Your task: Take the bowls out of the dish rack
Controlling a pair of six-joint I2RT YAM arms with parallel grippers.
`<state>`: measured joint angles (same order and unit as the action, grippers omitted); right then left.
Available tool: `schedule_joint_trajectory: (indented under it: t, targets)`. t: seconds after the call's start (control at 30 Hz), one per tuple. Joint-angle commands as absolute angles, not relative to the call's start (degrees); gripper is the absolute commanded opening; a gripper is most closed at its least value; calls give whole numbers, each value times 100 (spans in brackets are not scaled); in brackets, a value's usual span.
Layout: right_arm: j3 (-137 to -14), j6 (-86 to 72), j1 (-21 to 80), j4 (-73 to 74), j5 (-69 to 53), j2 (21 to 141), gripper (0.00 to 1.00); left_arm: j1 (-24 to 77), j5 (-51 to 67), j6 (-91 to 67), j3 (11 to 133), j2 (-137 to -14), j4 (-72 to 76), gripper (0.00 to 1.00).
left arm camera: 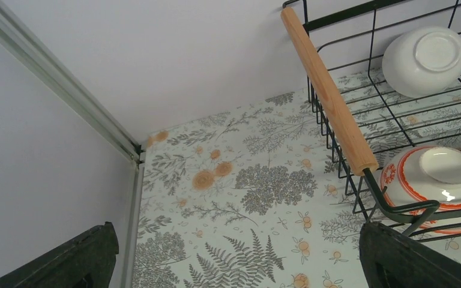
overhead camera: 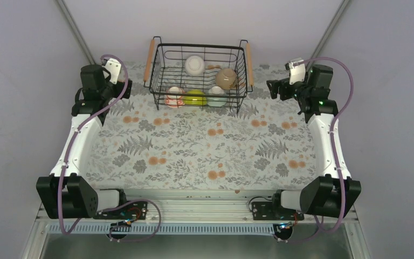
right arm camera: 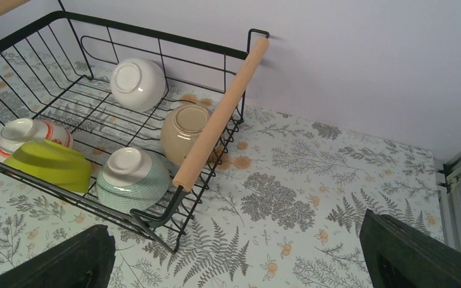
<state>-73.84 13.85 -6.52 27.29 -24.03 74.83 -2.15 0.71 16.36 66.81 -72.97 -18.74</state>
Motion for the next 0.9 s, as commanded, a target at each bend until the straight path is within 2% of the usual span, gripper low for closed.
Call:
schedule_joint_trajectory:
  t: [0.0,0.2,0.37,0.6,0.73,0.87]
  targets:
    - [-7305,1383,-711,2561,-2347,7338,100,-246,75,1654,6693,-7335,-1767,100]
    - [-7580,1288,-699,2801,-2346,7658,100,-246,15,1662,6741,-7338,-1822,100]
    - [-8584,1265,-496,3564,-2161,8636,100,-246,-2,1734,6777,-7164,-1761,100]
    - [-10976,978,-186,4985,-2460,10489,79,-246,483,1470,7409,-7398,-2200,100]
    - [-12337,734,-105,5809,-2774,11488,77,-242,714,1494,7635,-7444,-2292,100]
    - [-12660,631,22,6081,-3033,11994,75,-237,913,1615,7835,-7508,-2422,100]
